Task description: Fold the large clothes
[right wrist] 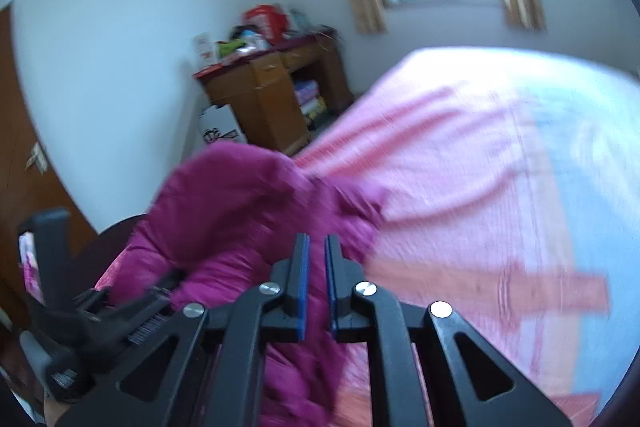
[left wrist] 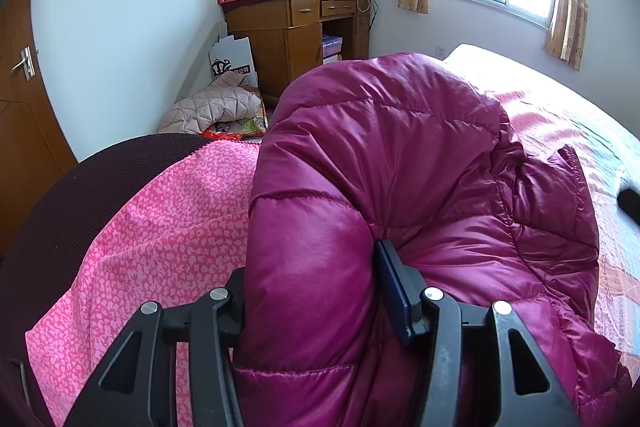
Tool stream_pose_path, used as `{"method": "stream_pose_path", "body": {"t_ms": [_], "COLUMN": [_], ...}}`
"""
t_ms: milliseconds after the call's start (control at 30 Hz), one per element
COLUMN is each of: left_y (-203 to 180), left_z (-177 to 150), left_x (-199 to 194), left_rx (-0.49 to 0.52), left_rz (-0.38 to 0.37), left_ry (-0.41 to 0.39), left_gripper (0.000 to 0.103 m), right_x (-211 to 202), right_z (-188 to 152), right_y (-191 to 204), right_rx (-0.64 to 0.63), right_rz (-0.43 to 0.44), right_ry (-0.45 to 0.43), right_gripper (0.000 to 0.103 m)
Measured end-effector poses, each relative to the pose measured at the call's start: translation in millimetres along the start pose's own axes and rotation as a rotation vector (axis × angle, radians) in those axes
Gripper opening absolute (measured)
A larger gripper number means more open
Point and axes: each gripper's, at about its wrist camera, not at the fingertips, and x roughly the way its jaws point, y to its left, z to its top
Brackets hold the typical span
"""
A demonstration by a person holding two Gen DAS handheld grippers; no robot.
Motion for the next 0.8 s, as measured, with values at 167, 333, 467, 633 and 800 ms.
{"method": "stream_pose_path", "body": {"t_ms": [167,333,467,633,800], "left_y": [0.3,-3.6,-6.4,-9.6,-9.0], "left_z": [0.1,0.8,1.9,2.5,3.3], "left_x": [-0.3,-0.2,2.2,4.1,7.6], "left_rx": [-0.001,0.007,0.005,-0.004,-0.012], "left_rz": [0.001,-0.002,0.01,0.026,0.022], "left_ry": [0.0,0.0,0.002,0.006,0.02], "left_gripper": [0.054,0.055,0.056,0.057,0.059], "right_x": [33.4,90.2,106.0,125.0,132.1], "right_z": [16.2,-8.9,-14.3,-11.5,-5.9], "right_y": [33.4,6.3,7.3,13.4,11.0], "right_rx": [-0.11,-0.005,-0.082,-0.151,-0.182], "right_rz": [-0.022,-0.131,-0.189,-0.216,-0.219], "right_ry": [0.071,0.265,0.255,0.248,0.248], "right_gripper": [0.011,0.001,0.0,0.0,0.0]}}
